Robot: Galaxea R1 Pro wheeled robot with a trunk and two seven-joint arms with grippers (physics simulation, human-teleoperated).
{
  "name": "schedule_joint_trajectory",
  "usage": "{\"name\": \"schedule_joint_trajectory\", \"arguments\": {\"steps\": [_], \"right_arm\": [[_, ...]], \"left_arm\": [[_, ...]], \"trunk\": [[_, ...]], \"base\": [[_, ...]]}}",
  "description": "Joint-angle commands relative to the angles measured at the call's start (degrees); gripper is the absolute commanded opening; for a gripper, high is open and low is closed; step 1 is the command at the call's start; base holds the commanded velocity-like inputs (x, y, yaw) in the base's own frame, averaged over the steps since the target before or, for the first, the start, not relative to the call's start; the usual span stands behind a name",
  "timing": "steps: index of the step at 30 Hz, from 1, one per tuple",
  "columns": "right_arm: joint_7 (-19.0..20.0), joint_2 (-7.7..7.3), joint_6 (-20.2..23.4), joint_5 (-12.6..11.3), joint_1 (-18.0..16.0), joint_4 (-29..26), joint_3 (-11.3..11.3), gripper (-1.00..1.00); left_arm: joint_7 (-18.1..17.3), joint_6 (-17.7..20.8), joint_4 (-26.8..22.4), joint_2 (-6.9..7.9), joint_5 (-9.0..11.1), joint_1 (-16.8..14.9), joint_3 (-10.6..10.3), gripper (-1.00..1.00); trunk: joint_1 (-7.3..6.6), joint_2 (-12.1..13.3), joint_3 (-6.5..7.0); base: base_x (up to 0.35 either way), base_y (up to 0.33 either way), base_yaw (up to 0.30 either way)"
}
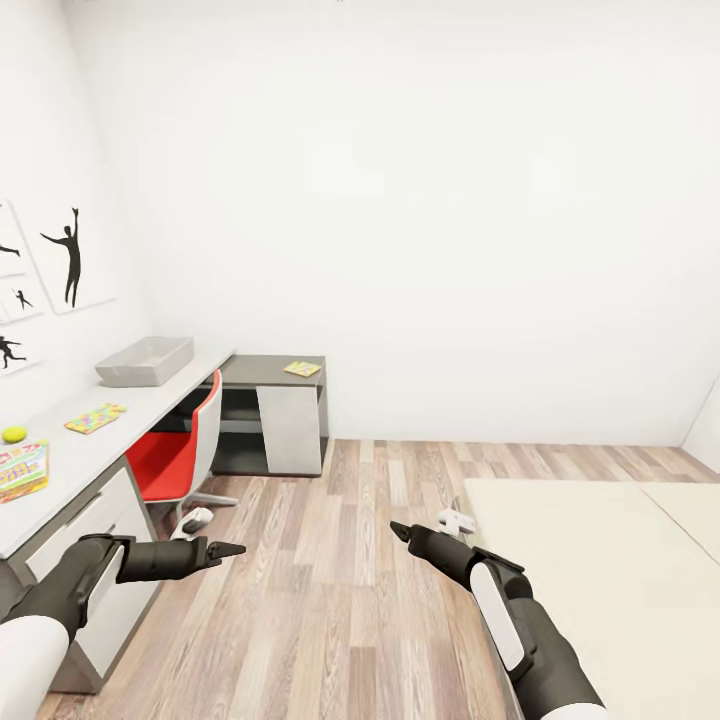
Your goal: Put all the toys in the child's room - the three board games (two on the bed and one on the table), the two jigsaw puzzles on the table, and the tennis ball on the table - inside the toy box on the table in the child's room.
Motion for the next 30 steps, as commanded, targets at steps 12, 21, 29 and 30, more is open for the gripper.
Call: {"name": "schedule_joint_trajectory", "arguments": {"steps": [12,21,29,30], "right_arm": [[0.1,-0.05,0.3,-0.2,0.0,-0.1,-0.1,1.00],[0.1,-0.02,0.3,-0.2,0.0,0.0,-0.1,1.00],[0.1,0.10,0.3,-0.2,0.0,0.0,-0.1,1.00],[0.1,0.12,0.3,-0.2,0.0,0.0,-0.1,1.00]], "left_arm": [[-0.3,0.4,0.0,-0.03,-0.2,0.0,0.2,1.00],[-0.3,0.4,0.0,-0.03,-0.2,0.0,0.2,1.00],[-0.3,0.4,0.0,-0.07,-0.2,0.0,0.2,1.00],[-0.3,0.4,0.0,-0.06,-0.2,0.0,0.2,1.00]], "trunk": [[0.02,-0.1,-0.04],[0.02,-0.1,-0.04],[0.02,-0.1,-0.04],[0.02,-0.1,-0.04]], "base": [[-0.107,0.000,0.000],[-0.077,-0.011,0.000],[-0.080,-0.121,-0.006],[-0.020,-0.046,-0.070]]}}
